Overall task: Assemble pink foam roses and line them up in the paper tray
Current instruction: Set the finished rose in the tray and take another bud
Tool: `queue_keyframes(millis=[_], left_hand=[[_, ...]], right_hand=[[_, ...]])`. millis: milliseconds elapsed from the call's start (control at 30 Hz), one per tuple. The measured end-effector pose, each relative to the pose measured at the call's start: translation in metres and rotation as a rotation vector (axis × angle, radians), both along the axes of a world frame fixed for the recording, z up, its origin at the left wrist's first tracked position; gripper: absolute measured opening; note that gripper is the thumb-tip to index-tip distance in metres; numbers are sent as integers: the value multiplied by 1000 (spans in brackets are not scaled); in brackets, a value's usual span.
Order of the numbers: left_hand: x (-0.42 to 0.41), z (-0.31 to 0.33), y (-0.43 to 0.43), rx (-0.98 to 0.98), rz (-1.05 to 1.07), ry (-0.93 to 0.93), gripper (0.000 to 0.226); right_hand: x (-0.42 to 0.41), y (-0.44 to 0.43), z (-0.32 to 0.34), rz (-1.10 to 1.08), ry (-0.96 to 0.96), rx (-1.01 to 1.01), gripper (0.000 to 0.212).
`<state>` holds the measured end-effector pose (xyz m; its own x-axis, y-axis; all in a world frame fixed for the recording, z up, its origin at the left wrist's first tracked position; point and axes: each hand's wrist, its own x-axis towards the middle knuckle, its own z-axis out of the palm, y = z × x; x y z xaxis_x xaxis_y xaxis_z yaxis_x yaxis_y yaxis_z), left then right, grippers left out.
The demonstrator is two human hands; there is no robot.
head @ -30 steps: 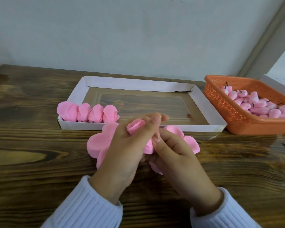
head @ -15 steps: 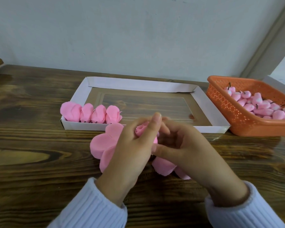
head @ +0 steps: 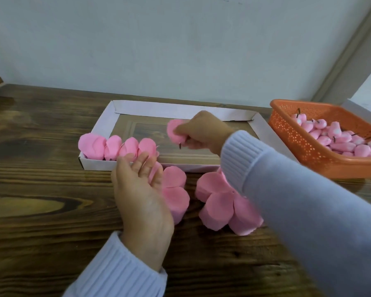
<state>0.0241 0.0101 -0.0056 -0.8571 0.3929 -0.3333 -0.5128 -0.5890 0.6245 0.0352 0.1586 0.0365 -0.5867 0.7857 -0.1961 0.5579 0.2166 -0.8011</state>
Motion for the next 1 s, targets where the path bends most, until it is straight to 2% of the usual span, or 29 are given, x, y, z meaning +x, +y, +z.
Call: queue_keyframes(millis=[67, 167, 333, 533, 667, 800, 1000], left_hand=[[0, -1, 1, -22, 15, 3, 20], [-1, -1, 2, -32, 21, -9, 24], [-2, -3, 4, -49, 12, -13, 24], [0, -3, 5, -49, 0, -5, 24], [1, -3, 5, -57, 0, 9, 23], [1, -4, 5, -62, -18, 12, 22], [-1, -4, 6, -58, -21, 5, 22]], right_hand=[[-10, -3, -6, 120, -293, 198, 22], [-21, -9, -19, 238, -459, 276, 28], [-28, -12, -24, 207, -393, 172, 28], [-29, -16, -24, 121, -199, -91, 21], [-29, -17, -27, 116, -181, -83, 21], [-31, -16, -31, 150, -218, -8, 8], [-21, -7, -22, 198, -249, 163, 22]])
